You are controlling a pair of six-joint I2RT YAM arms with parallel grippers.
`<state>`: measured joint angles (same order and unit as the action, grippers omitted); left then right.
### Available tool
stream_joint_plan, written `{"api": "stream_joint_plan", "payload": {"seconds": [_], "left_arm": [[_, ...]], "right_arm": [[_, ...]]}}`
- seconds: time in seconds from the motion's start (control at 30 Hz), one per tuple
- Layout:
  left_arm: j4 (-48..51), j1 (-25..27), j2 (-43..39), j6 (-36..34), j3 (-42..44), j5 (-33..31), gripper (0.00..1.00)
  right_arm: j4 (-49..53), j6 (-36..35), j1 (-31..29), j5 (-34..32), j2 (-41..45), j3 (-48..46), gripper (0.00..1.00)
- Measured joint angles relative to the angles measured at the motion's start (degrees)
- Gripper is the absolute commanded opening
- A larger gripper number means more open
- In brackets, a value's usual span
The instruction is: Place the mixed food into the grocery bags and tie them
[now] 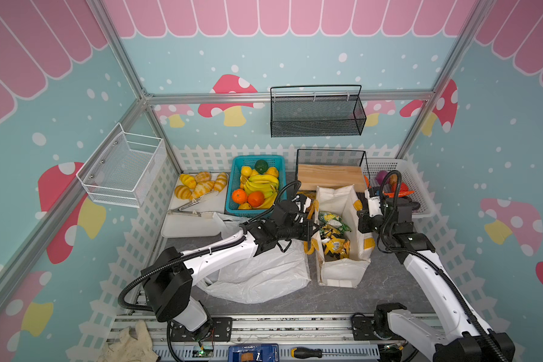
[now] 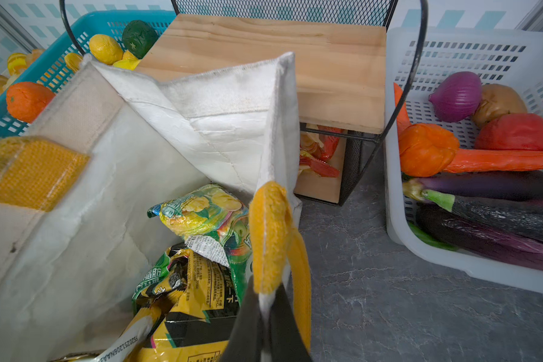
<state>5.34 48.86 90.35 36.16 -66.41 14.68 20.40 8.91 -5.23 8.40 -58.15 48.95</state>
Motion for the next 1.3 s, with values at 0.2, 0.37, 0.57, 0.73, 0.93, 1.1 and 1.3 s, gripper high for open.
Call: {"api": "stream_joint_plan", "payload": {"seconds": [0.2, 0.37, 0.57, 0.73, 0.93, 1.1, 1.3], "left_arm": [[1.0, -0.1, 1.0, -1.9, -1.2, -0.8, 0.25], [2.1, -1.8, 0.4, -3.1, -1.1, -1.9, 0.40], [2.6, -6.5, -5.6, -3.6, 1.0, -1.6, 0.54], [3.1, -10.5, -13.6, -4.2, 5.1, -4.0, 0.62], [7.0, -18.2, -21.9, -4.4, 12.9, -10.5, 0.63], [10.1, -27.5, -28.0, -2.1, 21.2, -12.2, 0.66], [8.5, -30.6, -31.7, -0.2, 23.5, -12.2, 0.71]], "right_arm": [[-1.8, 1.3, 0.0, -0.7, -0.6, -0.2, 0.00], [-5.2, 3.0, 0.0, 0.7, -2.8, -0.6, 0.02], [-5.8, 2.6, 0.0, -2.1, -2.9, -1.0, 0.04], [-5.0, 1.1, 0.0, -6.4, -2.0, -0.9, 0.07], [-5.0, 0.3, 0.0, -8.5, -1.7, -0.9, 0.09], [-6.4, 0.7, 0.0, -6.5, -1.7, -1.0, 0.16], [-13.1, 1.7, -0.1, -3.6, -0.8, -1.0, 0.44]]}}
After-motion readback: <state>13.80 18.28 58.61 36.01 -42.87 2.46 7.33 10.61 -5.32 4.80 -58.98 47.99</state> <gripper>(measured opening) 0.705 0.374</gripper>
